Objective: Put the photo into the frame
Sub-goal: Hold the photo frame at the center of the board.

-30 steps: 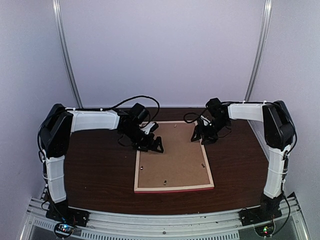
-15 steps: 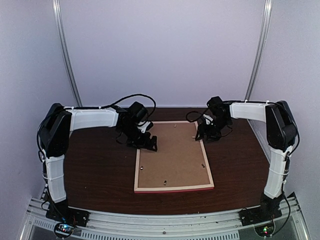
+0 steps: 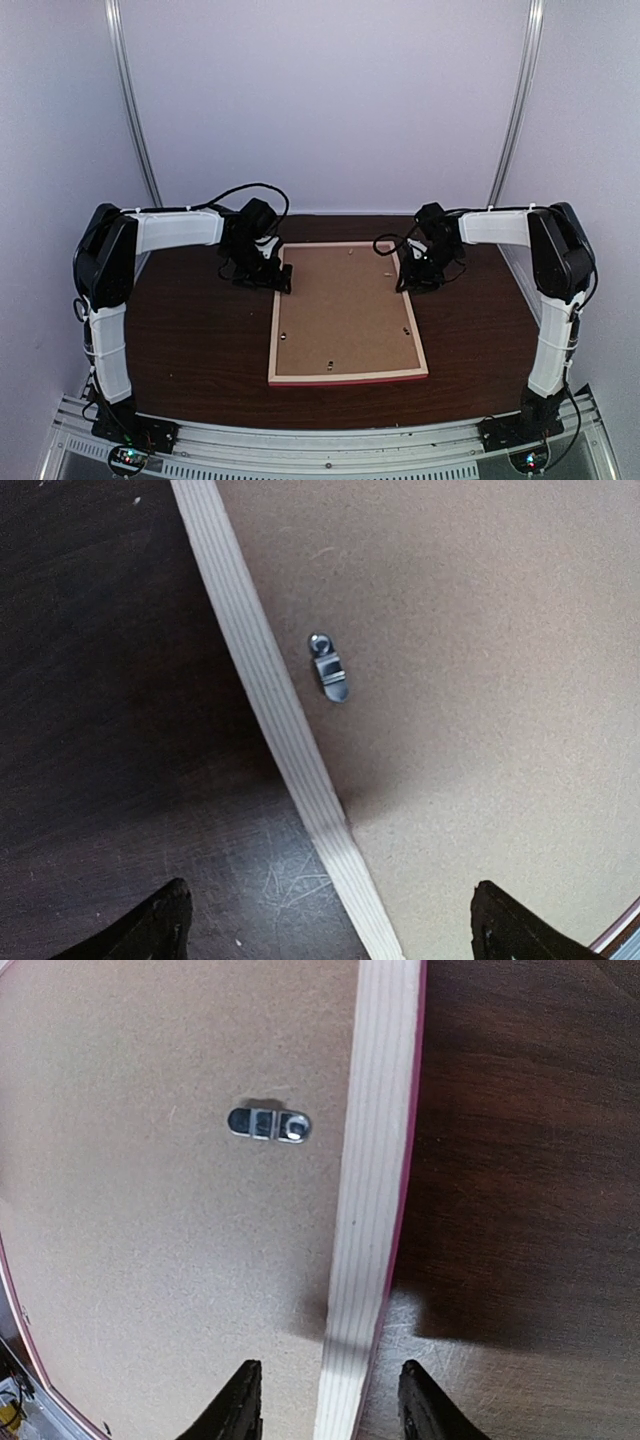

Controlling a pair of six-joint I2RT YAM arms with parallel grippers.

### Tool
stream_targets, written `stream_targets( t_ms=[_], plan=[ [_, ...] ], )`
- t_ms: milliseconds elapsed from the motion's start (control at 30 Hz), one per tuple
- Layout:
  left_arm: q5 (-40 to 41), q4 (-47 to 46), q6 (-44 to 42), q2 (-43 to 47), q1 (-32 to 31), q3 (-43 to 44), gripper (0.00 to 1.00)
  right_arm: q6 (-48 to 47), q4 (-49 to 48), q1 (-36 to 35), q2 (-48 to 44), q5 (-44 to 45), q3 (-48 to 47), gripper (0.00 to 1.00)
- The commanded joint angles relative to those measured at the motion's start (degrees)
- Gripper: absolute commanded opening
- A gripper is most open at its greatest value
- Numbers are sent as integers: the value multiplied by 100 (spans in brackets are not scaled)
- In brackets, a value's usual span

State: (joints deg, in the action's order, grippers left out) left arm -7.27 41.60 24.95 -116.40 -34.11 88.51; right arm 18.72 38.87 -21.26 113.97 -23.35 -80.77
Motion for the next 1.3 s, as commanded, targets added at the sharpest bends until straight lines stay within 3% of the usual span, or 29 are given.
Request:
stream_targets(
  t_ms=[0, 767, 1267],
  plan=[
    [220, 49, -139, 116, 5, 174, 98, -58, -124, -32, 29, 146, 101, 44],
    [425, 344, -210, -472, 256, 1040, 98, -17, -343, -93, -96, 320, 594, 14],
    [453, 357, -462, -982, 247, 1475, 98, 123, -521, -130, -561, 444, 1258, 6]
  ],
)
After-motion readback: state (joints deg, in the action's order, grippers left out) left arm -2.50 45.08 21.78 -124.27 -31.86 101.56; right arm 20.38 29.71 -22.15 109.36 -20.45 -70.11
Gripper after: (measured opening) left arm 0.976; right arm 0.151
